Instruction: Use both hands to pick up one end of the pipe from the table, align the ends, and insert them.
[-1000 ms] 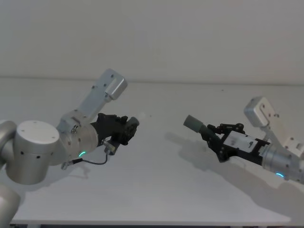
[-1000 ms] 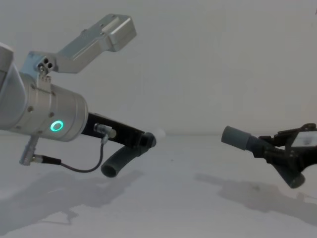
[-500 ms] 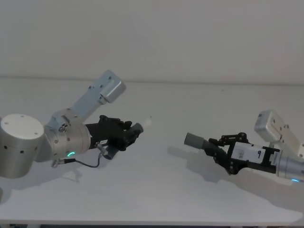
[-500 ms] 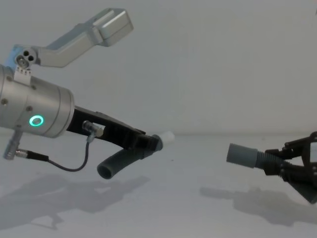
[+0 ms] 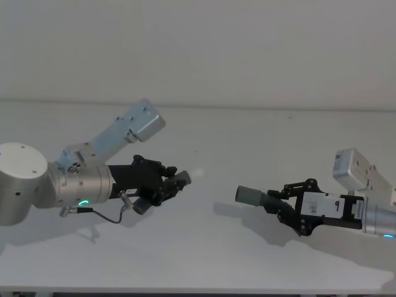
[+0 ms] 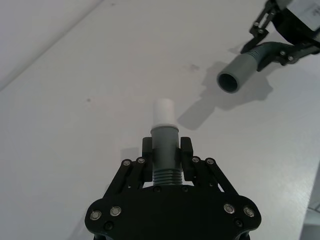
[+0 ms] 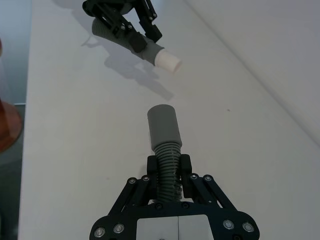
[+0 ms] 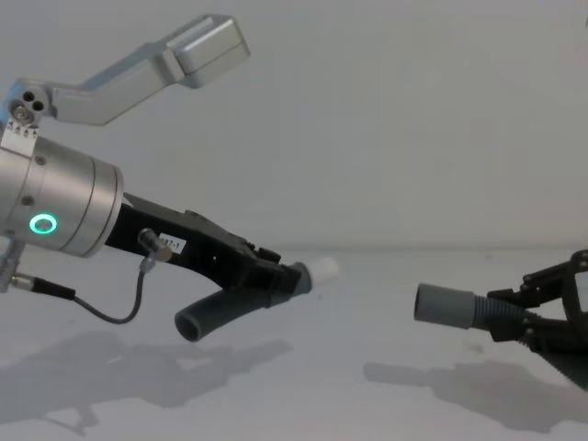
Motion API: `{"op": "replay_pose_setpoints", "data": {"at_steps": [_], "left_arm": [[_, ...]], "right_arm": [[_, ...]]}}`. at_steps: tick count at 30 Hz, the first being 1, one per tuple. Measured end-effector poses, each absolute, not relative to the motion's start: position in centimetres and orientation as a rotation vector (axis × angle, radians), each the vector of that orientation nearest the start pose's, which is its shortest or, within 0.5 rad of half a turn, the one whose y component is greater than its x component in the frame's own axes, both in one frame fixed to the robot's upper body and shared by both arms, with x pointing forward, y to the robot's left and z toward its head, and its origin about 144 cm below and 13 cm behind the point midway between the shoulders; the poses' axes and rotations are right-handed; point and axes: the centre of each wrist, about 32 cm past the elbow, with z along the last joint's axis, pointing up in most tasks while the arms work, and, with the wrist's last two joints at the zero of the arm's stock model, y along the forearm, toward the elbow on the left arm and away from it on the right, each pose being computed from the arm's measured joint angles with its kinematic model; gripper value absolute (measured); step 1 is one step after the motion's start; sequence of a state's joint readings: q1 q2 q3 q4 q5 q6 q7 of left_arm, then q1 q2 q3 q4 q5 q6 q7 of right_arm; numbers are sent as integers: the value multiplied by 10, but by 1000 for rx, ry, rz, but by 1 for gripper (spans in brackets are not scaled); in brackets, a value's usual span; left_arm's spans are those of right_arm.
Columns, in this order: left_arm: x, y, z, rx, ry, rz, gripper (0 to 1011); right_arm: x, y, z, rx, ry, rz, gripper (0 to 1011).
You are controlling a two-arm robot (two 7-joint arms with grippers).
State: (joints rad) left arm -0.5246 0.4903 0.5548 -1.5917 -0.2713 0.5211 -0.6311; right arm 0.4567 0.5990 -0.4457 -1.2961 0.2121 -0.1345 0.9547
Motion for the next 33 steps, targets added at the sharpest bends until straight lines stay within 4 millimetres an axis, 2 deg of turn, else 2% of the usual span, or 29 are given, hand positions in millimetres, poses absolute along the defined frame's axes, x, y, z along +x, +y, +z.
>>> {"op": "replay_pose_setpoints", "data": {"at_steps": [12, 33], "left_arm": [[549, 220, 1285, 516, -59, 469, 317], [557, 223, 1285, 532, -65, 401, 317]], "right_arm": [[566, -330, 1216, -414, -285, -342, 264], [575, -324, 1217, -427, -274, -302, 264]]}}
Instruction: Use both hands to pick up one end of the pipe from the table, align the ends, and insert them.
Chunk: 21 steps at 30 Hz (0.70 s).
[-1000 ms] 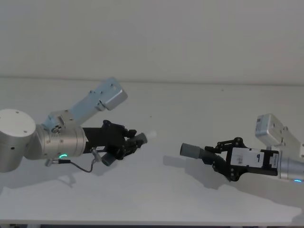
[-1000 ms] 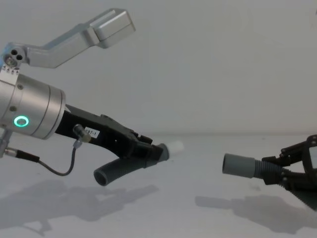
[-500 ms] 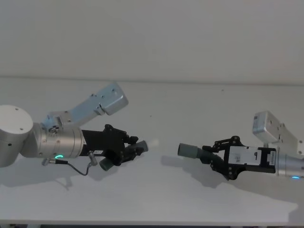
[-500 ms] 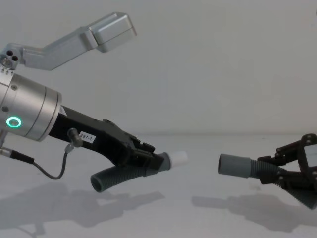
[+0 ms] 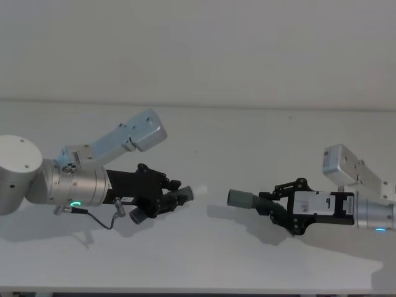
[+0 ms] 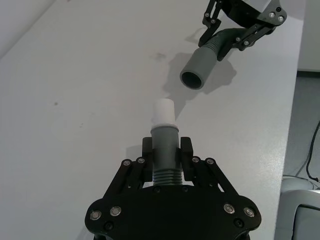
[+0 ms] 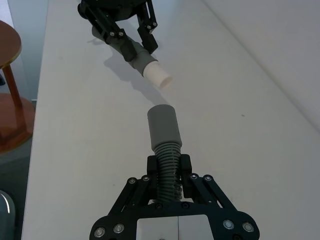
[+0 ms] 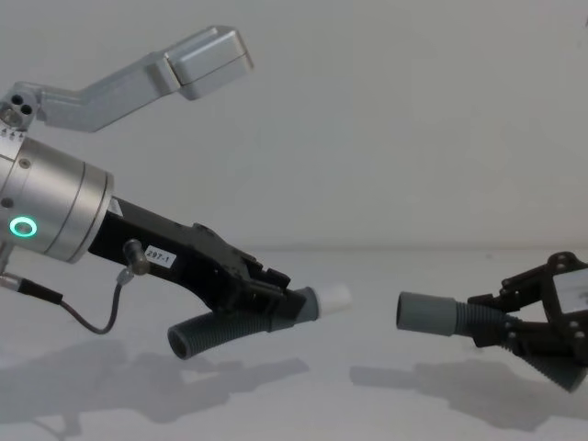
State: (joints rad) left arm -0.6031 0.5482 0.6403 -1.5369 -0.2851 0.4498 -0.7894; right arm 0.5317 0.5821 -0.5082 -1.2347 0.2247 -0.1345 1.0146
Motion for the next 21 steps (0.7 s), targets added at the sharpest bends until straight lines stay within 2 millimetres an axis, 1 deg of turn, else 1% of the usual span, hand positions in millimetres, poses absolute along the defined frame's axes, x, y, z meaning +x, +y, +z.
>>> {"op": "replay_pose_setpoints", "data": {"at_steps": [21], "left_arm": [[561, 220, 1285, 538, -70, 354, 317]], "right_arm": [[577, -317, 1217, -428, -265, -277, 264]]}}
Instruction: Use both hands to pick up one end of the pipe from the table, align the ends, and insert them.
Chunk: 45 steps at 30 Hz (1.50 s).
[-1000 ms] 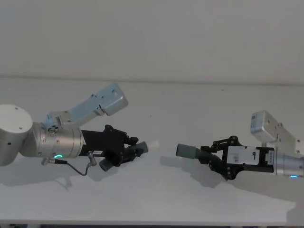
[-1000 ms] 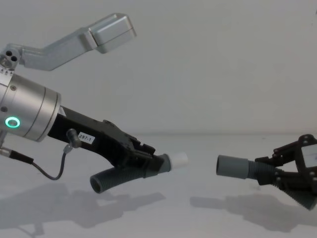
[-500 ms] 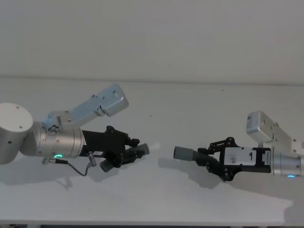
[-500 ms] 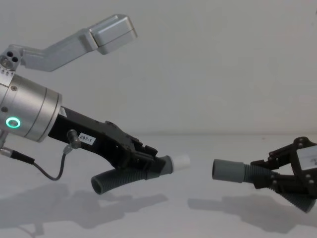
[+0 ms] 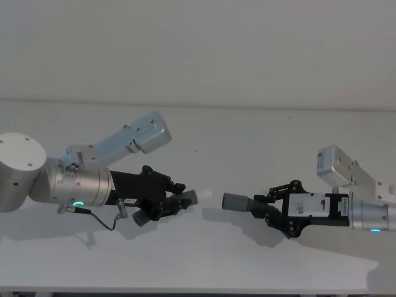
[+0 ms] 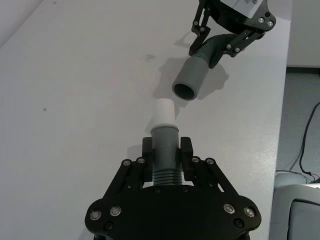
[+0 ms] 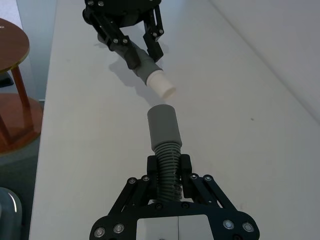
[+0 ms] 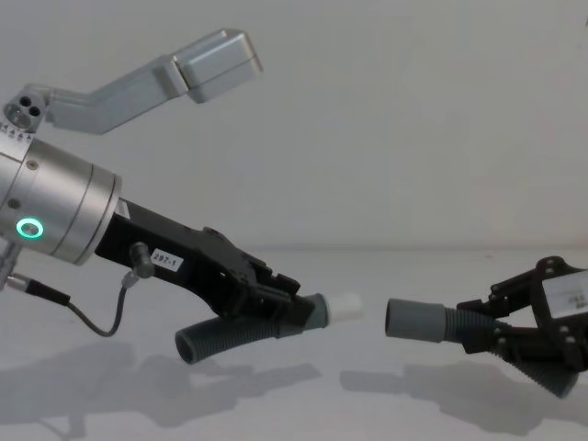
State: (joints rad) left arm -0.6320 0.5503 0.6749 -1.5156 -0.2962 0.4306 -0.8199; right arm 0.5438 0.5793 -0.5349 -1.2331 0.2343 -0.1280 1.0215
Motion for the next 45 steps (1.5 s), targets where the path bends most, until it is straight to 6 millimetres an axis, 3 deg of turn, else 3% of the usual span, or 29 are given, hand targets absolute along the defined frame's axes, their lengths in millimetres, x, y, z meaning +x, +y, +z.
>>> {"op": "replay_pose_setpoints", "data": {"at_steps": [45], "left_arm": [[567, 210, 1285, 544, -57, 291, 317]], "right_arm": [[583, -310, 1218, -431, -260, -270, 264]]}}
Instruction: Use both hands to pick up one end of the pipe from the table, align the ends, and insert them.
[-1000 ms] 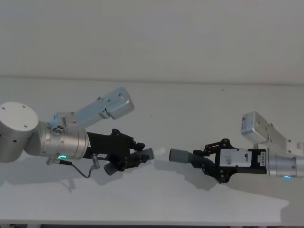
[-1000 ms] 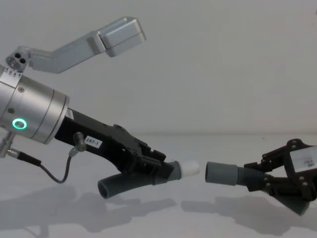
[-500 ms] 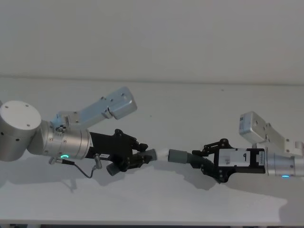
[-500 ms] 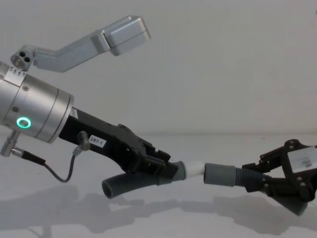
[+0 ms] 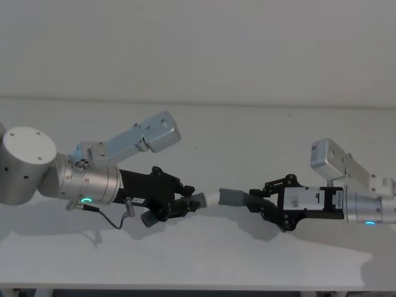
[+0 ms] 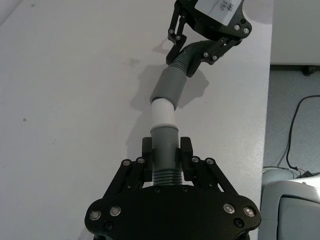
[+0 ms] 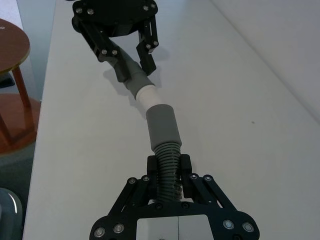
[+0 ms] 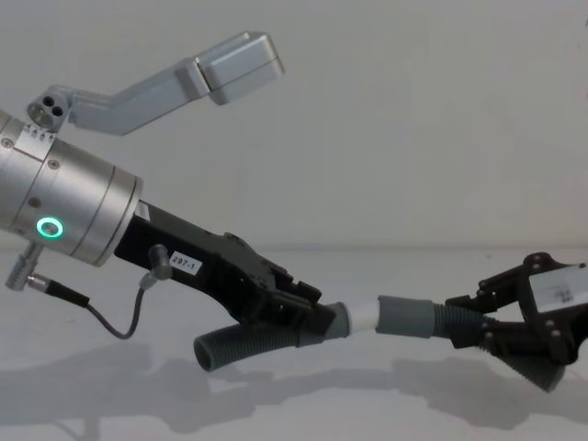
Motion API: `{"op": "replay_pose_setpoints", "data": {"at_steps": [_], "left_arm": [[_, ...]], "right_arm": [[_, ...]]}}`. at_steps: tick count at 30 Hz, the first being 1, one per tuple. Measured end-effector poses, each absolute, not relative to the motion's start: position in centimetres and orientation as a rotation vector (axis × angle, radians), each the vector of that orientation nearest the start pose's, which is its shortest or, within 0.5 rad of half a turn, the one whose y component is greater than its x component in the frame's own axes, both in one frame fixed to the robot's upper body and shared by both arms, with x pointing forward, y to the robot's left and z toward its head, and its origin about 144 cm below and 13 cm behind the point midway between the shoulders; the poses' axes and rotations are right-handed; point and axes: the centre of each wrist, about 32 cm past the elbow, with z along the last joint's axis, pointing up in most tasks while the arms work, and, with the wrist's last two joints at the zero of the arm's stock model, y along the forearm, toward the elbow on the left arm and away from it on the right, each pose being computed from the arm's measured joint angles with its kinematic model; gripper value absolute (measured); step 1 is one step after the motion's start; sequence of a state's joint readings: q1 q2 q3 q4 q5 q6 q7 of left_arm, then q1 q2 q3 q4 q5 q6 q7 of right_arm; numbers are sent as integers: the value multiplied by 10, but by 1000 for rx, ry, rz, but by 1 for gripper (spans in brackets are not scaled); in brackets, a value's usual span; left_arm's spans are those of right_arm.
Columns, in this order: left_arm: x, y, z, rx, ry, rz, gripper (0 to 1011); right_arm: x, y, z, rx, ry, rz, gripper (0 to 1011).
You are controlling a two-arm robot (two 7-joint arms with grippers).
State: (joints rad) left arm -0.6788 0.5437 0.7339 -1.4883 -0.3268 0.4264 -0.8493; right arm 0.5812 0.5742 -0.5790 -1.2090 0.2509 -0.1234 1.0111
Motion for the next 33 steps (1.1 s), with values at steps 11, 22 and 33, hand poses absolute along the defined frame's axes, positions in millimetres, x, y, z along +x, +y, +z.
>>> {"op": "replay_pose_setpoints", "data": {"at_steps": [11, 22, 33], "left_arm": [[570, 210, 1284, 547, -51, 275, 317], [573, 210, 1283, 544, -48, 267, 317], [574, 211, 1282, 540, -45, 267, 317]], "right_arm": [[587, -310, 1219, -422, -247, -272, 264], [589, -308, 1218, -422, -238, -248, 264], [589, -307, 1218, -423, -234, -234, 264]]}}
